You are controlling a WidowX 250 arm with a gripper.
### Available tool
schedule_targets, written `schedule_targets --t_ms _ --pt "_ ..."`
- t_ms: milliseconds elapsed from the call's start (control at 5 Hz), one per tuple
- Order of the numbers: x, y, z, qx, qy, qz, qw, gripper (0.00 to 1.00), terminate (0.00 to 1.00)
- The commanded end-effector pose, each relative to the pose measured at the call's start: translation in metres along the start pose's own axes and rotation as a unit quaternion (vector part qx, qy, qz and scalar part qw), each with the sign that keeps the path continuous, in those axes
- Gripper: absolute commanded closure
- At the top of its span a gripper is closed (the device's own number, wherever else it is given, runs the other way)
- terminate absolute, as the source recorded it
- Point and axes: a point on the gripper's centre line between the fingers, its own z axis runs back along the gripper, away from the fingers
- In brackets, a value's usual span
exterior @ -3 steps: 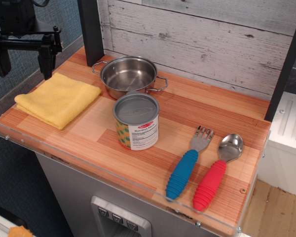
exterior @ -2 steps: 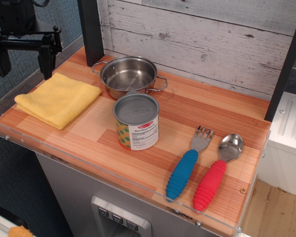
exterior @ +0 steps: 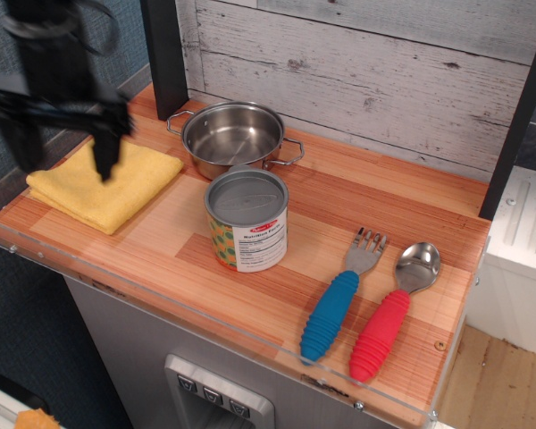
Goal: Move the can to the back of the table
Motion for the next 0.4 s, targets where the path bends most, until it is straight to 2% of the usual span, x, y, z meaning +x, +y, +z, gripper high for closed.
schedule_targets --t_ms 0,200 --pt "-0.009 -0.036 -0.002 -0.008 -0.068 -0.196 0.9782 0.0 0.0" --pt "-0.017 -0.047 -0.012 -0.014 -0.056 -0.318 0.9462 0.0 0.0"
